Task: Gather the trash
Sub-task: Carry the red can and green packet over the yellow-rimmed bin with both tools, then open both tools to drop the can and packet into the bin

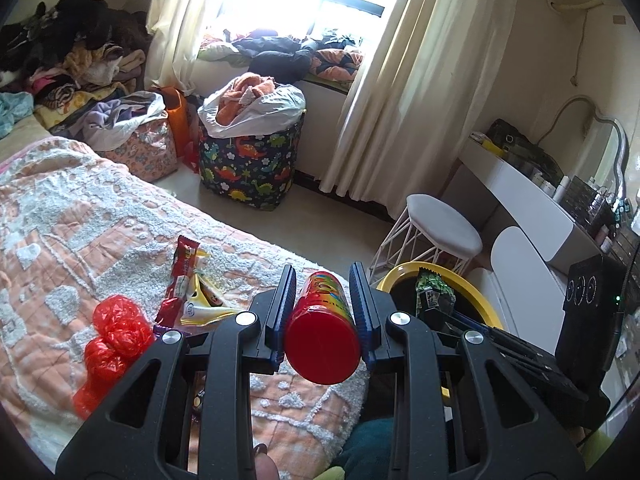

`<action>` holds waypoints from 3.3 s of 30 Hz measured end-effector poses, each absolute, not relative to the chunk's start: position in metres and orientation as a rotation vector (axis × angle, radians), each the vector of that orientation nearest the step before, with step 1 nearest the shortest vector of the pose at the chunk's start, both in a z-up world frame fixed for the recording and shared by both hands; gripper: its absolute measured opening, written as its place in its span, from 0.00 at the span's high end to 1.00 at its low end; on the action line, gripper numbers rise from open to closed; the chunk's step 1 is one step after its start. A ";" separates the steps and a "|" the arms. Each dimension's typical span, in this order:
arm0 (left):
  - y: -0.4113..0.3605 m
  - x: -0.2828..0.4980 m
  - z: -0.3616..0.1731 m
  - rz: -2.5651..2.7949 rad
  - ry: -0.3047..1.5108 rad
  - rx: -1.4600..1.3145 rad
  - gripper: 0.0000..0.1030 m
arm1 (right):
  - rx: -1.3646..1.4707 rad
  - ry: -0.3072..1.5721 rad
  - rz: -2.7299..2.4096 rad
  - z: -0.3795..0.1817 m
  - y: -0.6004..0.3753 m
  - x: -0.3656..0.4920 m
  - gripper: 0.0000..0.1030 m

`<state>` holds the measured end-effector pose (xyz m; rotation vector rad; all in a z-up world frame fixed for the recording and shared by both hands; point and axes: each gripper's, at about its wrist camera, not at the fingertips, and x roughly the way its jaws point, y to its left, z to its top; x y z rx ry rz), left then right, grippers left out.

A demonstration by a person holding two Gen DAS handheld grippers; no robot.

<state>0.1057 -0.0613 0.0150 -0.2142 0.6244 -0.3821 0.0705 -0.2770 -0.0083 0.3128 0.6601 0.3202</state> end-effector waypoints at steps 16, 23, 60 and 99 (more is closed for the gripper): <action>-0.100 0.098 0.018 -0.449 0.623 -0.163 0.79 | 0.360 0.651 0.241 -0.006 -0.317 0.076 0.71; -0.120 0.096 0.016 -0.482 0.630 -0.140 0.79 | 0.381 0.640 0.207 -0.005 -0.337 0.079 0.71; -0.201 0.103 -0.035 -0.643 0.760 -0.099 0.79 | 0.500 0.638 -0.047 -0.035 -0.433 0.084 0.71; -0.197 0.128 -0.056 -0.553 0.784 -0.164 0.11 | 0.568 0.715 -0.106 -0.063 -0.448 0.092 0.46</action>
